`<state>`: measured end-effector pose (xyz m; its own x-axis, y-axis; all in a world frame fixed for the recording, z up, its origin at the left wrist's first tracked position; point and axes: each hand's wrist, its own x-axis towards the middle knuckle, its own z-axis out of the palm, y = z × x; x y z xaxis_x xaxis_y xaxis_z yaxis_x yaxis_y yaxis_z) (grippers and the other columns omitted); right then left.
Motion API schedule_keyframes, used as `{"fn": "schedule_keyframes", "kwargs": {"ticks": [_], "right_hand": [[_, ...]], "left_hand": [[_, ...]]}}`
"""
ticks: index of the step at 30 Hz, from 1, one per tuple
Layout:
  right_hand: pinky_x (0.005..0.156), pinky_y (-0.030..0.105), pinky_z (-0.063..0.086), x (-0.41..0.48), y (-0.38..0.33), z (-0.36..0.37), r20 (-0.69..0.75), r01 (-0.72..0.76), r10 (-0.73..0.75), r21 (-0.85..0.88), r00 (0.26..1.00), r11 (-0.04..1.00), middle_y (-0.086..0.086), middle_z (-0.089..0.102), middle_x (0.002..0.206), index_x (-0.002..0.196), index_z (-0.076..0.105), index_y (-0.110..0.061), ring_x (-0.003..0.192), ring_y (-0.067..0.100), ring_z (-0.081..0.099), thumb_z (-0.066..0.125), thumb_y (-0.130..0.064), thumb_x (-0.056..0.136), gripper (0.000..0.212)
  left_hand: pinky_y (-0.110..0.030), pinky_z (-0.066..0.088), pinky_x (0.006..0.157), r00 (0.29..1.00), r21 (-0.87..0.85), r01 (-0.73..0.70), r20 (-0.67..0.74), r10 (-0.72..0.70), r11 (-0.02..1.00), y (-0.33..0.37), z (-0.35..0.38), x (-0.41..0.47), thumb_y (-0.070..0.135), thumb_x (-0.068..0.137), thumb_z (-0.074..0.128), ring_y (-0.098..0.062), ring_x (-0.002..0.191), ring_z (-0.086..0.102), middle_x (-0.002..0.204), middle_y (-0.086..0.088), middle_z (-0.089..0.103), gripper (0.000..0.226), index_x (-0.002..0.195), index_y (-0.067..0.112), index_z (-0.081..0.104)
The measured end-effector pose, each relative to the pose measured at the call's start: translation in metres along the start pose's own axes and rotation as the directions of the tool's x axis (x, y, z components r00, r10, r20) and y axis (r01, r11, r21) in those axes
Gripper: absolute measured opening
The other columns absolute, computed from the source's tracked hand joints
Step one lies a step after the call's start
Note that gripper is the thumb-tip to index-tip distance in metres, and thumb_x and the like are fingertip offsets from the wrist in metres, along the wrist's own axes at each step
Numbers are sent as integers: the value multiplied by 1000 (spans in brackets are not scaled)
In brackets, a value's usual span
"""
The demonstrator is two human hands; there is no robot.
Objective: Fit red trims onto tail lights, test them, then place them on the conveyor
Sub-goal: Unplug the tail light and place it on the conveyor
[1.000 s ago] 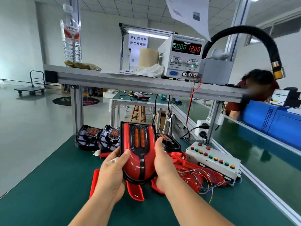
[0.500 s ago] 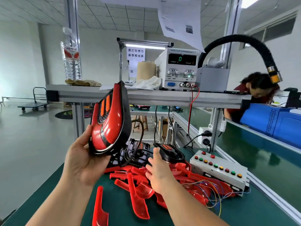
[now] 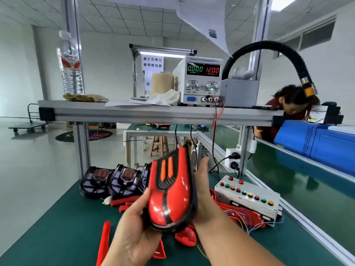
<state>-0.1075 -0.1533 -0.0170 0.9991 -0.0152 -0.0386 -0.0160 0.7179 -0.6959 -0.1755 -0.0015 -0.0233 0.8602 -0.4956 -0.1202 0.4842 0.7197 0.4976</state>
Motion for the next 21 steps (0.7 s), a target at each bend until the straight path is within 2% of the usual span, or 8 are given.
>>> {"fn": "schedule_keyframes", "kwargs": {"ticks": [2, 7, 10, 13, 15, 16, 18, 21], "right_hand": [[108, 56, 40, -11, -11, -10, 29, 53, -52, -61, 998, 997, 25, 59, 130, 133, 57, -5, 121, 42, 55, 35, -86, 74, 102], [83, 46, 57, -44, -31, -39, 130, 92, -86, -37, 988, 995, 23, 69, 115, 111, 73, -4, 101, 36, 69, 42, -70, 87, 77], [87, 48, 55, -63, -48, -65, 1, 151, -152, -109, 988, 982, 26, 66, 120, 117, 70, -2, 108, 40, 66, 52, -63, 84, 72], [92, 50, 53, -86, -66, -92, -139, 199, -222, -165, 965, 966, 24, 66, 121, 121, 69, -7, 110, 40, 65, 58, -62, 80, 69], [85, 47, 56, -104, -80, -110, -180, 232, -262, -168, 948, 958, 23, 67, 120, 115, 72, -8, 108, 39, 66, 58, -61, 79, 66], [80, 44, 58, -113, -89, -116, -188, 250, -279, -164, 942, 954, 23, 68, 118, 111, 74, -8, 106, 38, 68, 57, -60, 78, 64], [75, 43, 59, -131, -108, -127, -217, 294, -324, -158, 921, 943, 22, 70, 113, 105, 77, -9, 101, 37, 70, 55, -60, 80, 61], [70, 43, 60, -153, -140, -140, -331, 380, -411, -158, 849, 911, 24, 72, 105, 98, 78, -4, 92, 38, 72, 53, -58, 83, 61]], "left_hand": [[-51, 61, 63, 999, 80, -23, -23, 25, 997, -17, 2, 3, 25, 74, 61, -38, 89, 72, 111, -24, 70, 50, 115, -3, 68], [-51, 52, 88, 987, 195, -137, -51, 150, 971, -46, 13, 14, 17, 69, 65, -41, 110, 64, 116, -24, 68, 62, 127, -2, 58], [-56, 51, 91, 991, 312, -115, -35, 133, 943, -67, 19, 23, 18, 70, 66, -42, 105, 67, 109, -24, 71, 54, 120, -1, 62], [-58, 47, 100, 997, 373, -33, -50, 55, 927, -88, 27, 45, 16, 80, 67, -43, 113, 63, 123, -23, 65, 51, 128, 4, 59], [-52, 40, 107, 999, 432, -5, 46, -17, 902, -100, 32, 56, 6, 101, 47, -42, 127, 52, 136, -28, 54, 37, 138, 1, 51], [-48, 37, 110, 1000, 382, 12, 4, -15, 924, -109, 31, 67, 10, 106, 38, -41, 133, 46, 142, -30, 47, 38, 141, -4, 45], [-42, 45, 101, 998, 393, 66, -5, -69, 917, -123, 54, 91, 18, 105, 41, -40, 136, 41, 145, -30, 42, 46, 142, -9, 39], [-38, 59, 73, 969, 489, 222, -12, -248, 844, -157, 105, 107, 2, 101, 44, -43, 116, 60, 126, -32, 59, 29, 118, -6, 66]]}}
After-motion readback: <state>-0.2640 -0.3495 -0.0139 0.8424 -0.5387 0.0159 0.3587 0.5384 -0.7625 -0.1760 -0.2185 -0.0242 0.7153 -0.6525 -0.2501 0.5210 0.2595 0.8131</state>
